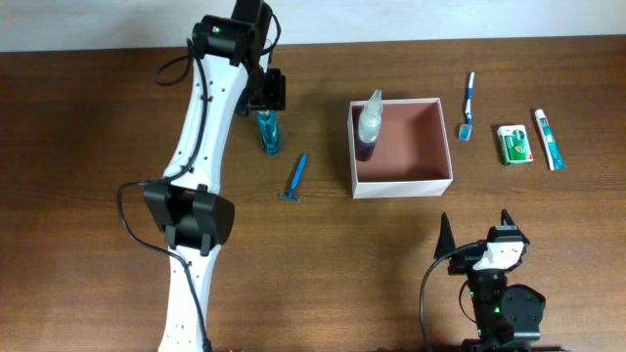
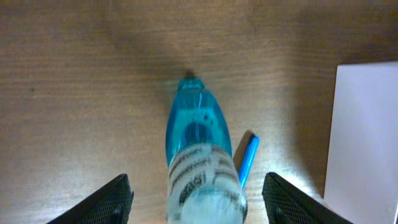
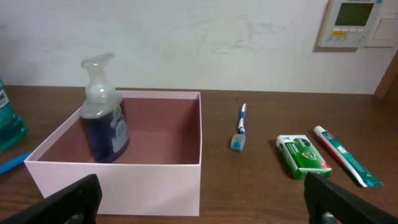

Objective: Pack container
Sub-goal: 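Move the left gripper over the blue Listerine bottle, then lower the left gripper and close it on the Listerine bottle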

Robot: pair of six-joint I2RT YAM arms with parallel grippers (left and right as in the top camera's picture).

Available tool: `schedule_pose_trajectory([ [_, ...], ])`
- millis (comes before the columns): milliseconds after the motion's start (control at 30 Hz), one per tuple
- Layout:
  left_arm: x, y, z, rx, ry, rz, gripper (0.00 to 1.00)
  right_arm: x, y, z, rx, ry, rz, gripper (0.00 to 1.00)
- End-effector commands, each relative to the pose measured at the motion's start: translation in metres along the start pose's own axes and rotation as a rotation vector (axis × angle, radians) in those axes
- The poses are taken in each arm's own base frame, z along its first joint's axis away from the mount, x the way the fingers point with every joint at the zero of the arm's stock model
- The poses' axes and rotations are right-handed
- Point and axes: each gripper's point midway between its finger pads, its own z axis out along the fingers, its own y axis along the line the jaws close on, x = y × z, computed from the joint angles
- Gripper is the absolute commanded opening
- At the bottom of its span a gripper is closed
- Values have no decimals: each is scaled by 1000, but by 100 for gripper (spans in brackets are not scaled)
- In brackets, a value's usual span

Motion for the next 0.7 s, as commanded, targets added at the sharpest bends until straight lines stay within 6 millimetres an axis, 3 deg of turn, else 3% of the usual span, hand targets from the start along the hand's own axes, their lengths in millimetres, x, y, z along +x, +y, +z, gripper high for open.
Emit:
schedule_pose_trajectory([
  [0, -5, 4, 7, -10, -10, -16, 69, 2, 2, 0, -9, 1, 3, 99],
  [200, -6, 4, 7, -9, -13, -16, 68, 2, 2, 0, -9, 1, 3, 99],
  [267, -5, 4, 7, -10, -11, -16, 63, 2, 2, 0, -9, 1, 3, 99],
  [667, -3, 5, 14, -15, 8, -16, 63, 2, 2, 0, -9, 1, 3, 99],
])
